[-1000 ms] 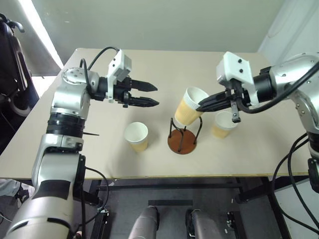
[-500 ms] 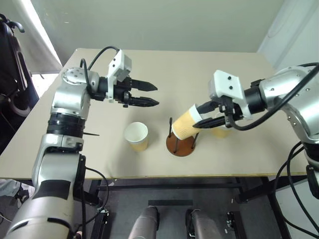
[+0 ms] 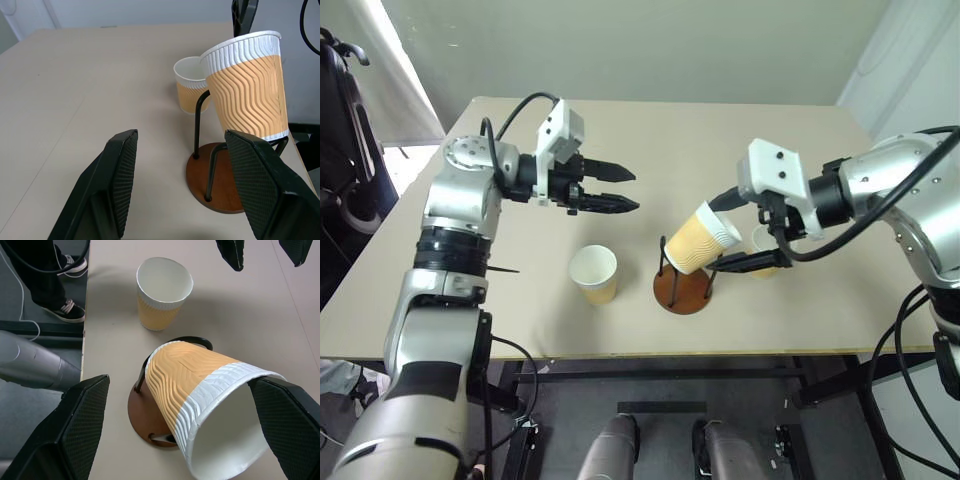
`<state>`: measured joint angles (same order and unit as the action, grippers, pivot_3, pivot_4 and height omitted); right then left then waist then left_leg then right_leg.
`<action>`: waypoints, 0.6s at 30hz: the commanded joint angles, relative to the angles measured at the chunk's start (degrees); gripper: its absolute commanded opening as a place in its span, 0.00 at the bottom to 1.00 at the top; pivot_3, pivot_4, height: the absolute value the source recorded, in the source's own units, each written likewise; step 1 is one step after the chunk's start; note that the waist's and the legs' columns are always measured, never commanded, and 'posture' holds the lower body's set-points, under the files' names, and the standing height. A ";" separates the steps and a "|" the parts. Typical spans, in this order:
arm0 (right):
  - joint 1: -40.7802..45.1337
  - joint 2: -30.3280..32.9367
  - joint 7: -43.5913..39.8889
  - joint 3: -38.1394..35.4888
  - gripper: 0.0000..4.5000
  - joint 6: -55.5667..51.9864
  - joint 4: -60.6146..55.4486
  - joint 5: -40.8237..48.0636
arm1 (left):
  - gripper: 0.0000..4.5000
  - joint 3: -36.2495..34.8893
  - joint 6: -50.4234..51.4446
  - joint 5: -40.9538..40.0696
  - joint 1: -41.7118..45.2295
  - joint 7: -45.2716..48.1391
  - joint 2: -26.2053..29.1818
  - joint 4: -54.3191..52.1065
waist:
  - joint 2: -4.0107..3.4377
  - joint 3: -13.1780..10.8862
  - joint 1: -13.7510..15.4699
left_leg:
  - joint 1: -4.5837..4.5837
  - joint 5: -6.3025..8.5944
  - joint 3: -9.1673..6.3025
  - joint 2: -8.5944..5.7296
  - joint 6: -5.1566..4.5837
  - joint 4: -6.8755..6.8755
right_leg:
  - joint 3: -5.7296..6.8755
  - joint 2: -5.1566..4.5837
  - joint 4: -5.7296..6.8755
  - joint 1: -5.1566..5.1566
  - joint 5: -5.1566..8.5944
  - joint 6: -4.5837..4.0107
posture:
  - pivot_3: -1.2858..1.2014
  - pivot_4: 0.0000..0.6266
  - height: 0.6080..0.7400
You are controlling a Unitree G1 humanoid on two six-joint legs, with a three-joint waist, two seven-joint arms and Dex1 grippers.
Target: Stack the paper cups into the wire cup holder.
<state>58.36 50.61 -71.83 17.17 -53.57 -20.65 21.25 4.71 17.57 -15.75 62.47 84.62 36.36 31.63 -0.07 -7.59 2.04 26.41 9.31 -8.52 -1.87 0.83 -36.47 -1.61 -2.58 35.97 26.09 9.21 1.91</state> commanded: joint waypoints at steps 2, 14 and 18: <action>-0.19 0.62 -0.76 -1.16 0.99 0.80 -1.62 1.35 | 0.66 -0.72 -0.33 -0.03 0.55 -0.21 0.59 -1.48 | 0.00 0.00 0.00 | 0.00 0.00 0.00 0.00 0.00 0.00 | 0.00 0.00 0.00 0.00 0.00 0.00 | 0.52 0.24 1.00; -2.06 1.13 -1.10 0.31 0.24 3.80 -1.43 -0.02 | 0.66 -0.71 -0.25 -0.18 0.41 0.14 0.76 -1.90 | 0.00 0.00 0.00 | 0.00 0.00 0.00 0.00 0.00 0.00 | 0.00 0.00 0.00 0.00 0.00 0.00 | 0.52 0.24 1.00; -2.01 1.70 -1.60 0.50 0.00 4.66 -0.91 -0.27 | 0.66 -0.39 0.86 -0.59 0.27 2.00 1.63 -2.60 | 0.00 0.00 -0.01 | 0.00 0.00 0.00 0.00 0.00 0.00 | 0.00 0.00 0.00 0.00 0.00 0.00 | 0.52 0.24 1.00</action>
<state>55.78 51.25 -73.06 18.64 -49.88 -20.92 21.52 4.77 17.98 -15.81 62.37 85.46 36.79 31.27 -0.07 -7.59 2.04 26.41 9.31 -8.51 -1.87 0.83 -36.47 -1.61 -2.58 35.97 26.09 9.21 1.91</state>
